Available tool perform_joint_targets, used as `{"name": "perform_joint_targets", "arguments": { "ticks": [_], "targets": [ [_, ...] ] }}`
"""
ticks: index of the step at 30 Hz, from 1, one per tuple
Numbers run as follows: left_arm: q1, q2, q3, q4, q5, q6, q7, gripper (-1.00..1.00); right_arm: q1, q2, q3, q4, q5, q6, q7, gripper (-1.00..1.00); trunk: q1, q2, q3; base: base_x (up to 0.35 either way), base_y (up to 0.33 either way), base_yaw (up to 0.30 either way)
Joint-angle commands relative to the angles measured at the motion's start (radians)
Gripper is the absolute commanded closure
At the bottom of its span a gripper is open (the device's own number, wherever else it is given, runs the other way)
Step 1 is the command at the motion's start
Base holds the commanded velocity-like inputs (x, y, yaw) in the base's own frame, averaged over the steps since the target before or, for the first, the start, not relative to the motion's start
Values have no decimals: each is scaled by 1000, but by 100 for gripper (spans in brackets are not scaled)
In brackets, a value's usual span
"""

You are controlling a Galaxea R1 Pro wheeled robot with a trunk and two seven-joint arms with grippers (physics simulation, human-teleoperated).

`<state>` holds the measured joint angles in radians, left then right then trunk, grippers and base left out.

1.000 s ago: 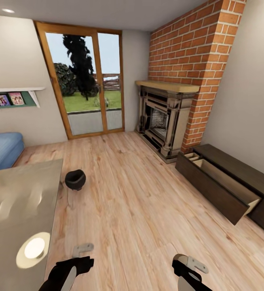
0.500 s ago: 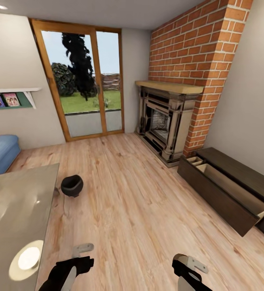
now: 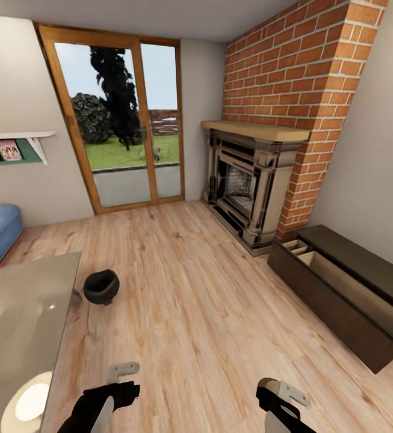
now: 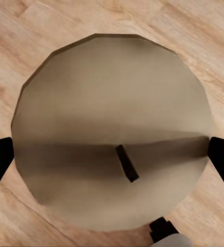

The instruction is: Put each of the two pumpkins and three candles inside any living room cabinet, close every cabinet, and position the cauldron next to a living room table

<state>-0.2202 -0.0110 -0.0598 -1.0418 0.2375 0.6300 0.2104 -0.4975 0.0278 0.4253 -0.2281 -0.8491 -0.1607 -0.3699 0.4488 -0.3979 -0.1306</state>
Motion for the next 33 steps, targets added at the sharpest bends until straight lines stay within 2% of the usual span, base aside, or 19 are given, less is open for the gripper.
{"name": "perform_joint_targets", "arguments": {
  "ticks": [1,22,33],
  "targets": [
    [-1,0,-2,-1,11,4,9,-100,-1,0,9,0,-8,-5,-4,100,1,-2,-2,341,0,0],
    [-1,0,-3,0,11,-24,7,-100,-1,0,9,0,-8,-5,-4,100,1,-2,-2,343,0,0],
    [-1,0,-3,0,11,-24,7,-100,-1,0,9,0,-8,-5,-4,100,1,-2,-2,344,0,-68]
  ]
}}
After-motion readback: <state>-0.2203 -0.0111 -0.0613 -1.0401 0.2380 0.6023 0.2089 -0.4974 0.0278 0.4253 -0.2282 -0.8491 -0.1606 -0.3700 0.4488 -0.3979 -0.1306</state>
